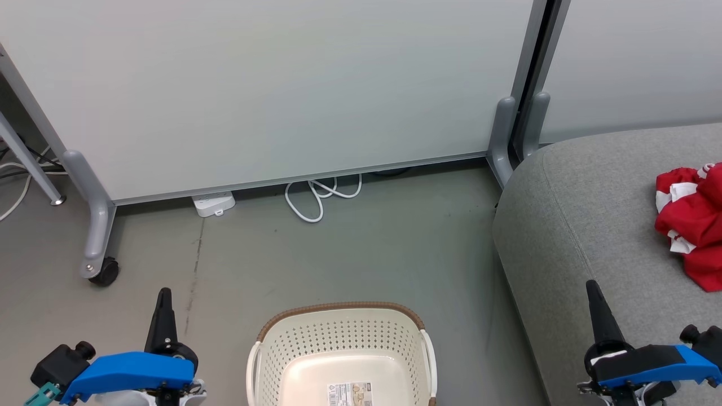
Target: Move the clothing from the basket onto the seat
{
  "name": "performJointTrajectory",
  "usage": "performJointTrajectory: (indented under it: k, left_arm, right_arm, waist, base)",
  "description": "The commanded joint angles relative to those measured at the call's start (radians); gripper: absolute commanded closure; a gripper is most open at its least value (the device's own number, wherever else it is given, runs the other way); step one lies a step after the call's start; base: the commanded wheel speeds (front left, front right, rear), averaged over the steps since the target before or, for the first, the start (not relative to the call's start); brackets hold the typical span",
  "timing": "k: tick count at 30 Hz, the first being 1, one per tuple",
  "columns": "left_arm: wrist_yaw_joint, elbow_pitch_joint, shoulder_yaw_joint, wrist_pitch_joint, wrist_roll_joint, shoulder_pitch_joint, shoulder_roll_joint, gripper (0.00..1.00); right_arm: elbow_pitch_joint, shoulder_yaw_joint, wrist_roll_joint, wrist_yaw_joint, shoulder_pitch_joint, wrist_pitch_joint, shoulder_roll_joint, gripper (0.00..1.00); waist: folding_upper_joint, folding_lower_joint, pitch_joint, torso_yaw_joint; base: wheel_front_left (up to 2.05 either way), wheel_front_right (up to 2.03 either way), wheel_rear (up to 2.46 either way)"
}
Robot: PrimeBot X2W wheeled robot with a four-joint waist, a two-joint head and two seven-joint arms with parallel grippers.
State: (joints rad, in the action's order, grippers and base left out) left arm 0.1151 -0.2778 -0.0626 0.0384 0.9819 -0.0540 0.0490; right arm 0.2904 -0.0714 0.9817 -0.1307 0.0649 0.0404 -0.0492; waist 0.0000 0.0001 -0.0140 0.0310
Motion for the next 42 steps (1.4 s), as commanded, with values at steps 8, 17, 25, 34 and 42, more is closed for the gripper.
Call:
performJointTrajectory:
  k: [8, 17, 25, 34, 42]
  left_arm:
    - [0.010, 0.018, -0.015, -0.028, 0.116, -0.034, 0.002, 1.00]
    - [0.011, 0.021, -0.022, -0.052, 0.211, -0.040, 0.002, 1.00]
    - [0.012, 0.023, -0.028, -0.071, 0.288, -0.043, 0.002, 1.00]
    - [0.013, 0.026, -0.035, -0.089, 0.361, -0.048, 0.002, 1.00]
    - [0.015, 0.028, -0.040, -0.107, 0.430, -0.051, 0.002, 1.00]
  right_arm:
    - [-0.020, -0.010, 0.117, 0.000, 0.030, -0.029, -0.002, 1.00]
    - [-0.025, -0.016, 0.211, 0.000, 0.034, -0.052, -0.002, 1.00]
    - [-0.030, -0.021, 0.290, 0.000, 0.038, -0.072, -0.002, 1.00]
    - [-0.034, -0.026, 0.362, 0.000, 0.041, -0.090, -0.002, 1.00]
    - [-0.038, -0.031, 0.430, 0.000, 0.043, -0.108, -0.002, 1.00]
  waist:
    - [0.0000, -0.0001, 0.002, -0.004]
    - [0.0000, -0.0001, 0.004, -0.008]
    - [0.0000, -0.0001, 0.006, -0.012]
    - [0.0000, -0.0001, 0.008, -0.015]
    - [0.0000, -0.0001, 0.010, -0.019]
  base:
    - [0.00, 0.00, 0.00]
    - [0.00, 0.00, 0.00]
    - [0.00, 0.00, 0.00]
    - [0.00, 0.00, 0.00]
    - [0.00, 0.00, 0.00]
